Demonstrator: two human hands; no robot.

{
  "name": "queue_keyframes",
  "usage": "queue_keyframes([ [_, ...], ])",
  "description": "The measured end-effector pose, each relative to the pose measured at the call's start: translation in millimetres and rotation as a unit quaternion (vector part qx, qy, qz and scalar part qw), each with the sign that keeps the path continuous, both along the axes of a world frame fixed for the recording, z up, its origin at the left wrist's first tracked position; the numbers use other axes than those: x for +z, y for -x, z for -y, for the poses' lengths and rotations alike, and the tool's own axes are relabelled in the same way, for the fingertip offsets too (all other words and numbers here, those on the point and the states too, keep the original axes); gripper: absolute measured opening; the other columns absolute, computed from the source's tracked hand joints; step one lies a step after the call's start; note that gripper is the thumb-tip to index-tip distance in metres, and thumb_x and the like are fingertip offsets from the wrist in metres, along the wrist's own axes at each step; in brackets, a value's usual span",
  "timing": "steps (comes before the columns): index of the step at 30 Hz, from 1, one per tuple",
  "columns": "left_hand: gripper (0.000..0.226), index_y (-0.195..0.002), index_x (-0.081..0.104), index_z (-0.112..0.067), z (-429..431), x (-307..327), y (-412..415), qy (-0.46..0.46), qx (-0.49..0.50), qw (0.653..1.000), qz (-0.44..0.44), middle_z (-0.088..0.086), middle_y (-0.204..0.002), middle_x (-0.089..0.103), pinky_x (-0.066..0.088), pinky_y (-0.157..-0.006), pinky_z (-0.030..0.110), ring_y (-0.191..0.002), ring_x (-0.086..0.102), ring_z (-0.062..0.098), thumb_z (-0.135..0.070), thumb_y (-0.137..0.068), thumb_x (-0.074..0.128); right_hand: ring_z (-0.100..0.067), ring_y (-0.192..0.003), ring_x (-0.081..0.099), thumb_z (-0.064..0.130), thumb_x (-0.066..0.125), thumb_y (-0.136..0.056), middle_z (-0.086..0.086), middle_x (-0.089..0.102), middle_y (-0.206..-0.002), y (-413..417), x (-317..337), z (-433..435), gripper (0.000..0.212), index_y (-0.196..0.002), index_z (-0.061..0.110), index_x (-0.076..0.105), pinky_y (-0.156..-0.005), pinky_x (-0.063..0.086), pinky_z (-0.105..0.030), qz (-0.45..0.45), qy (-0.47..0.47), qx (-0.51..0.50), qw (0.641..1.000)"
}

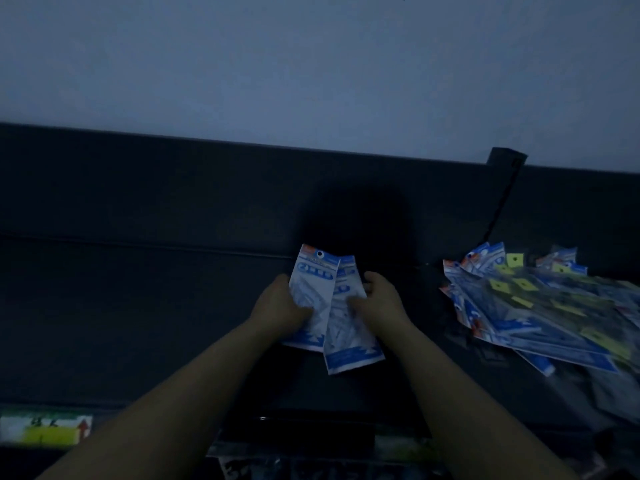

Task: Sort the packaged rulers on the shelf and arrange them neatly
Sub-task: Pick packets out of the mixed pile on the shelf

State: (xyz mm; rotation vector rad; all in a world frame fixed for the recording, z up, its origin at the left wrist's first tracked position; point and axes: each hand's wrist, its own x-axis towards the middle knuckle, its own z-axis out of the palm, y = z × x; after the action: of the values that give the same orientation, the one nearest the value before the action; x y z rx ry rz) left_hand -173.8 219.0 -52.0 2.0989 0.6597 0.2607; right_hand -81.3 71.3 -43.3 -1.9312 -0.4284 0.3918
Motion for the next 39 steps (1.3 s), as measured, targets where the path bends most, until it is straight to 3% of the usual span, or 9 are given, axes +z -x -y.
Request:
queue_keyframes([
  [3,0.044,-0.119,0.049,-0.014,-2,0,-3,-0.139,-0.019,0.989,-0.044,0.010,-0.121,0.050,0.042,-0.086,0.032,-0.112,0.050,0.027,-0.030,-0.082,0.066,-0.009,-0.097,0.050,0.010,0.059,-0.091,-0.003,0.055,-0.122,2,4,5,0.045,-0.133,0.008,0.046,-0.078,0.040,-0.018,0.101,0.093,0.060,0.989],
  [5,0.050,-0.129,0.048,-0.020,0,4,-5,-0.198,-0.022,0.978,-0.055,0.007,-0.128,0.048,0.040,-0.092,0.035,-0.117,0.046,0.030,-0.037,-0.084,0.059,-0.015,-0.111,0.049,0.018,0.059,-0.092,-0.005,0.052,-0.126,3,7,12,0.044,-0.133,0.007,0.047,-0.085,0.036,-0.018,0.165,0.146,0.075,0.973],
  [9,0.053,-0.141,0.042,-0.022,20,14,-15,-0.253,-0.062,0.965,0.032,0.002,-0.137,0.049,0.039,-0.100,0.032,-0.122,0.047,0.023,-0.036,-0.092,0.054,-0.022,-0.130,0.038,0.032,0.055,-0.094,-0.011,0.044,-0.142,-5,8,39,0.054,-0.140,0.006,0.041,-0.104,0.027,-0.024,0.265,0.217,0.041,0.939],
  [12,0.048,-0.138,0.048,-0.020,45,21,-25,-0.276,-0.098,0.952,0.088,0.001,-0.134,0.055,0.039,-0.102,0.033,-0.121,0.049,0.022,-0.034,-0.093,0.055,-0.022,-0.139,0.031,0.037,0.054,-0.094,-0.008,0.037,-0.149,-15,11,68,0.058,-0.143,0.010,0.039,-0.112,0.022,-0.030,0.291,0.253,0.002,0.923],
  [16,0.045,-0.134,0.052,-0.018,80,26,-47,-0.287,-0.142,0.940,0.116,0.003,-0.125,0.062,0.045,-0.096,0.035,-0.113,0.056,0.020,-0.035,-0.092,0.054,-0.023,-0.127,0.046,0.035,0.058,-0.091,-0.007,0.052,-0.137,-30,20,115,0.049,-0.134,0.012,0.050,-0.103,0.035,-0.031,0.298,0.250,-0.056,0.919],
  [22,0.046,-0.133,0.051,-0.018,134,33,-95,-0.224,-0.174,0.952,0.118,-0.001,-0.121,0.063,0.047,-0.093,0.032,-0.110,0.058,0.017,-0.036,-0.091,0.056,-0.026,-0.126,0.047,0.030,0.056,-0.093,-0.010,0.050,-0.140,-67,31,197,0.047,-0.136,0.011,0.049,-0.102,0.038,-0.035,0.281,0.293,-0.122,0.906],
  [27,0.035,-0.123,0.060,-0.016,185,34,-151,-0.167,-0.196,0.957,0.132,0.003,-0.110,0.068,0.049,-0.088,0.034,-0.102,0.062,0.022,-0.026,-0.090,0.056,-0.029,-0.117,0.055,0.024,0.056,-0.094,-0.012,0.059,-0.129,-116,36,258,0.036,-0.127,0.009,0.058,-0.091,0.043,-0.034,0.246,0.314,-0.152,0.904],
  [34,0.052,-0.143,0.041,-0.014,251,26,-238,-0.169,-0.260,0.949,0.050,0.006,-0.143,0.047,0.042,-0.102,0.034,-0.127,0.046,0.024,-0.037,-0.097,0.050,-0.026,-0.126,0.050,0.028,0.057,-0.093,-0.009,0.052,-0.140,-191,24,316,0.046,-0.136,0.014,0.050,-0.100,0.041,-0.033,0.195,0.334,-0.153,0.909],
  [39,0.063,-0.145,0.036,-0.013,266,13,-284,-0.219,-0.241,0.946,-0.004,0.009,-0.148,0.040,0.039,-0.105,0.036,-0.130,0.042,0.025,-0.046,-0.094,0.050,-0.028,-0.104,0.061,0.023,0.051,-0.095,-0.010,0.062,-0.124,-222,18,335,0.039,-0.133,0.021,0.052,-0.076,0.044,-0.029,0.176,0.354,-0.135,0.909],
])
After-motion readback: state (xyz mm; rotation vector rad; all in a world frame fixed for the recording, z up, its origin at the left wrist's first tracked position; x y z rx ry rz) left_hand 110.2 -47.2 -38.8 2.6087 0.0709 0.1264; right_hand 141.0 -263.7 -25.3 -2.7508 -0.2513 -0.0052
